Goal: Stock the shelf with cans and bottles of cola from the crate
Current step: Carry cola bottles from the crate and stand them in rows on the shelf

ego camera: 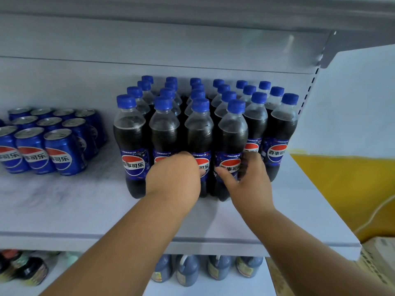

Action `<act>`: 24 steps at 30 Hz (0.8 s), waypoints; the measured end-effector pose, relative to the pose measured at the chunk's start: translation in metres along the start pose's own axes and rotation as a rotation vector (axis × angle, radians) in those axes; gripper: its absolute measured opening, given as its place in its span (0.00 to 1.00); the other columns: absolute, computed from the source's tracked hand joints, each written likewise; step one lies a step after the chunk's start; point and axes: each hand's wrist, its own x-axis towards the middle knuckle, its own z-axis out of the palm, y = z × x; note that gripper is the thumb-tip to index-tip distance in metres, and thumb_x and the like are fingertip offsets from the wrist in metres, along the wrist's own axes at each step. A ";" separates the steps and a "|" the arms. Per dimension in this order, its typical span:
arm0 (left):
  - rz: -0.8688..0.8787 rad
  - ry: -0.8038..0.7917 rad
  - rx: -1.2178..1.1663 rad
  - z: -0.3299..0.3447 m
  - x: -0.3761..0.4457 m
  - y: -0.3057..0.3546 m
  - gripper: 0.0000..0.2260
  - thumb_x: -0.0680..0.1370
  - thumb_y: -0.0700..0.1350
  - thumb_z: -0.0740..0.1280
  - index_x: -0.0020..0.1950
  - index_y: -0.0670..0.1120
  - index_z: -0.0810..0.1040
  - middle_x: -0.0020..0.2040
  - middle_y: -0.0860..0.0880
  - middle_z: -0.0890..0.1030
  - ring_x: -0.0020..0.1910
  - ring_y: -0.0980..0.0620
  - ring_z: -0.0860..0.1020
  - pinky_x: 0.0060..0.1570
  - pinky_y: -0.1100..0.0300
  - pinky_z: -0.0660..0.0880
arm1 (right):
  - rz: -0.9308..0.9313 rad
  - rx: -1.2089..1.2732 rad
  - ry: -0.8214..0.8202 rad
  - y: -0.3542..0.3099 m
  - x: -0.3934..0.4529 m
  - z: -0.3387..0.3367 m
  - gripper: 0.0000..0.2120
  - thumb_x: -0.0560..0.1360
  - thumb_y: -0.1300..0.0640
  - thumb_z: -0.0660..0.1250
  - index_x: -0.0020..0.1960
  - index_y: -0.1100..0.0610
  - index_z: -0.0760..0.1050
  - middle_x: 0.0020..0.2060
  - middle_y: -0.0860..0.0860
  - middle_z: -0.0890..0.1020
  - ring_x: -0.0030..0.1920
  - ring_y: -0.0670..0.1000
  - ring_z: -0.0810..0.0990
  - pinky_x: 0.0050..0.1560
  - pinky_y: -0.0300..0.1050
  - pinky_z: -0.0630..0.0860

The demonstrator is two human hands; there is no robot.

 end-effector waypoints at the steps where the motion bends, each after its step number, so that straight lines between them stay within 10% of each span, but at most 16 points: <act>1: -0.007 0.004 0.003 0.001 -0.001 0.000 0.16 0.80 0.58 0.64 0.44 0.47 0.64 0.32 0.51 0.63 0.39 0.45 0.71 0.39 0.54 0.67 | 0.004 -0.002 -0.002 -0.001 0.000 0.000 0.25 0.70 0.45 0.78 0.61 0.49 0.71 0.55 0.46 0.79 0.56 0.48 0.80 0.56 0.49 0.78; 13: -0.030 0.149 -0.028 -0.014 -0.034 0.012 0.17 0.80 0.61 0.60 0.49 0.47 0.67 0.36 0.50 0.72 0.38 0.45 0.73 0.35 0.55 0.68 | -0.017 -0.061 0.008 -0.015 -0.016 -0.035 0.34 0.70 0.44 0.77 0.69 0.53 0.67 0.59 0.46 0.72 0.63 0.48 0.72 0.59 0.43 0.71; 24: 0.335 0.217 -0.408 -0.019 -0.118 0.168 0.12 0.80 0.58 0.62 0.56 0.50 0.72 0.52 0.52 0.78 0.48 0.49 0.77 0.43 0.54 0.73 | -0.015 -0.133 0.213 0.016 -0.063 -0.207 0.28 0.75 0.46 0.73 0.71 0.50 0.66 0.63 0.44 0.72 0.61 0.43 0.73 0.57 0.40 0.74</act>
